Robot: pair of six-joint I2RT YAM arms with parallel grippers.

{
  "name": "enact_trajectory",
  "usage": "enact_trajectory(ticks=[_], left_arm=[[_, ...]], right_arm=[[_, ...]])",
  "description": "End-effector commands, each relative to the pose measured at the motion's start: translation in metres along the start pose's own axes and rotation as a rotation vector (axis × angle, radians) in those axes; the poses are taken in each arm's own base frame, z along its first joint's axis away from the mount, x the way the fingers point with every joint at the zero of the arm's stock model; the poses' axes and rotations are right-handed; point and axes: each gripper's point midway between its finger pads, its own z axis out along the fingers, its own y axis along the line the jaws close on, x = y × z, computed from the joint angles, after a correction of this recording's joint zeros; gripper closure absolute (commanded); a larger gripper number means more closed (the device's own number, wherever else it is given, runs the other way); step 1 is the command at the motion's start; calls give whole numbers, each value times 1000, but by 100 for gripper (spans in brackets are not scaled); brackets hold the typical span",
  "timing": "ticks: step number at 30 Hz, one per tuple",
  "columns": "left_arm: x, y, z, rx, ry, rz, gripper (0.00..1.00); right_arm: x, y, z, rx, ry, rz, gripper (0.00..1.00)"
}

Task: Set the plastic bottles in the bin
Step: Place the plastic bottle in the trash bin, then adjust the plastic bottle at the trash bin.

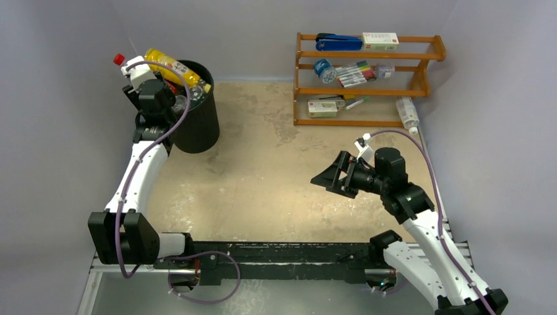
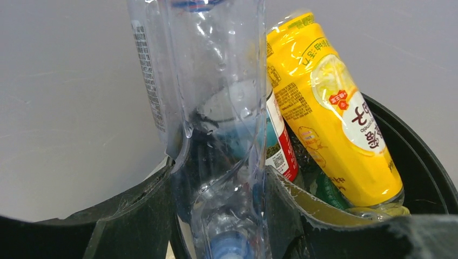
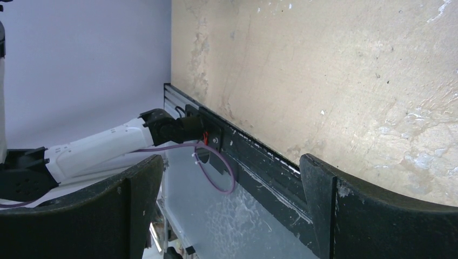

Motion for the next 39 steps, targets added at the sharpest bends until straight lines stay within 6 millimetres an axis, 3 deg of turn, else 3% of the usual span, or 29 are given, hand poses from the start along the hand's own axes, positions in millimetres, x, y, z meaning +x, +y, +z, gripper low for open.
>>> enact_trajectory(ticks=[1, 4, 7, 16, 26, 30, 34, 39], left_arm=[[-32, -3, -5, 44, -107, -68, 50], [-26, -8, -7, 75, -90, -72, 49], [-21, -6, -10, 68, -58, -67, 39], [-45, -6, -20, 74, -15, -63, 24], [-82, 4, -39, 45, 13, -80, 21], [-99, -3, -36, 52, 36, -64, 19], [-93, -15, -25, 65, 132, -30, 20], [-71, -21, -35, 127, 187, -57, 23]], right_arm=[[-2, 7, 0, -34, -8, -18, 2], [-2, 7, 0, -34, -11, -18, 2], [-2, 7, 0, -34, -12, -18, 2], [-3, 6, 2, -36, -8, -19, 2], [-4, 6, 6, -41, -3, -26, 2], [-4, 5, 8, -42, 2, -26, 2], [-3, 4, 8, -46, 5, -25, 1], [2, 0, 8, -46, 13, -9, 2]])
